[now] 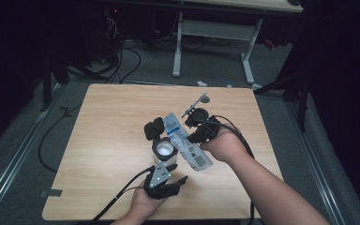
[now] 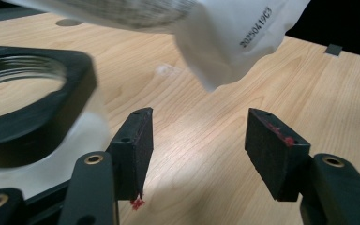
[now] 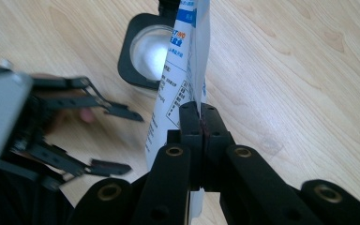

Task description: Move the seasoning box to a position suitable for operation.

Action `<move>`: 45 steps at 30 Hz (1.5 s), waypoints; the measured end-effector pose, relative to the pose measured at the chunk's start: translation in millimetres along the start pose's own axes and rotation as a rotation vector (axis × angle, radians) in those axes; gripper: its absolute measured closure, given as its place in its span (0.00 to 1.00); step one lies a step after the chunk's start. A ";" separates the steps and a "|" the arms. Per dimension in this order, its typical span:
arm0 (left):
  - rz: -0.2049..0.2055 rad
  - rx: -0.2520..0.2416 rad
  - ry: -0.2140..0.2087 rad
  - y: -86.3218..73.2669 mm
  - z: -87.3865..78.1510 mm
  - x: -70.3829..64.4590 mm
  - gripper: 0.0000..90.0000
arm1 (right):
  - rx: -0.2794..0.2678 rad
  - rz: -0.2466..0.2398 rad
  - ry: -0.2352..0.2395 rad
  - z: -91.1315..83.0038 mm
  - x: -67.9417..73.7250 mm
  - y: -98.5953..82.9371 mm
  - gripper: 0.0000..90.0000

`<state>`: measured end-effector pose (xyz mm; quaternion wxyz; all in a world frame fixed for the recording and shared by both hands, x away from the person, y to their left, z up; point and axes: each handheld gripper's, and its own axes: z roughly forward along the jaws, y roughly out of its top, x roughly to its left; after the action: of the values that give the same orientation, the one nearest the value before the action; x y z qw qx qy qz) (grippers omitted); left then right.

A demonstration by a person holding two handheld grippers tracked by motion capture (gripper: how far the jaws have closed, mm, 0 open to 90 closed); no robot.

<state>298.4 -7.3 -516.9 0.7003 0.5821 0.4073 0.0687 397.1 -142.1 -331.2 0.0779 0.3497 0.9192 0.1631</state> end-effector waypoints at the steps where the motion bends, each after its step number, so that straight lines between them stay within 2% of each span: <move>1: 0.005 -0.002 0.000 1.6 -3.7 1.6 0.47 | 0.003 0.008 -0.003 0.2 -0.9 -1.5 1.00; 5: 0.005 -0.025 0.001 10.5 -19.7 9.2 0.47 | 0.014 0.022 -0.011 2.9 -6.9 -8.2 1.00; 8: 0.008 -0.056 0.017 20.1 -33.8 19.9 0.47 | 0.029 0.033 -0.027 5.8 -14.0 -15.3 1.00; 11: 0.009 -0.079 0.047 28.9 -42.8 32.5 0.47 | 0.035 0.037 -0.035 9.0 -21.9 -23.0 1.00; 12: 0.006 -0.085 0.059 31.8 -45.3 37.6 0.47 | 0.038 0.053 -0.038 9.7 -23.5 -25.3 1.00; 16: 0.026 -0.102 0.125 40.2 -55.5 60.8 0.47 | 0.049 0.072 -0.053 14.9 -34.4 -37.5 1.00; 21: 0.017 -0.130 0.189 52.1 -67.7 86.2 0.48 | 0.048 0.117 -0.062 19.2 -47.6 -53.8 1.00; 22: 0.013 -0.139 0.196 54.1 -69.5 89.0 0.48 | 0.042 0.101 -0.065 20.6 -52.4 -57.9 1.00; 23: 0.013 -0.141 0.204 56.4 -72.5 92.7 0.48 | 0.051 0.133 -0.066 20.6 -52.4 -60.4 1.00; 28: 0.010 -0.162 0.244 64.2 -84.8 108.0 0.48 | 0.062 0.163 -0.085 23.4 -64.1 -75.2 1.00; 30: -0.006 -0.182 0.265 70.2 -88.4 114.6 0.48 | 0.064 0.174 -0.086 23.8 -68.3 -79.6 1.00; 34: -0.029 -0.206 0.281 76.1 -91.5 120.6 0.48 | 0.066 0.209 -0.095 24.3 -78.4 -89.2 1.00; 39: -0.042 -0.226 0.286 79.7 -94.2 121.8 0.48 | 0.056 0.218 -0.105 23.9 -82.9 -96.7 1.00; 40: -0.046 -0.230 0.284 80.8 -95.1 121.6 0.48 | 0.047 0.233 -0.105 23.3 -82.3 -98.1 1.00; 41: -0.047 -0.232 0.284 81.4 -95.9 121.3 0.48 | 0.037 0.222 -0.107 22.9 -83.5 -99.7 1.00; 45: -0.053 -0.237 0.284 82.2 -97.8 122.0 0.48 | 0.005 0.243 -0.121 19.4 -83.5 -105.6 1.00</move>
<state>346.2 162.2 -504.1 0.7011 0.4689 0.5063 0.1795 399.0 -267.4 -384.3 0.1122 0.4681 0.8640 0.1477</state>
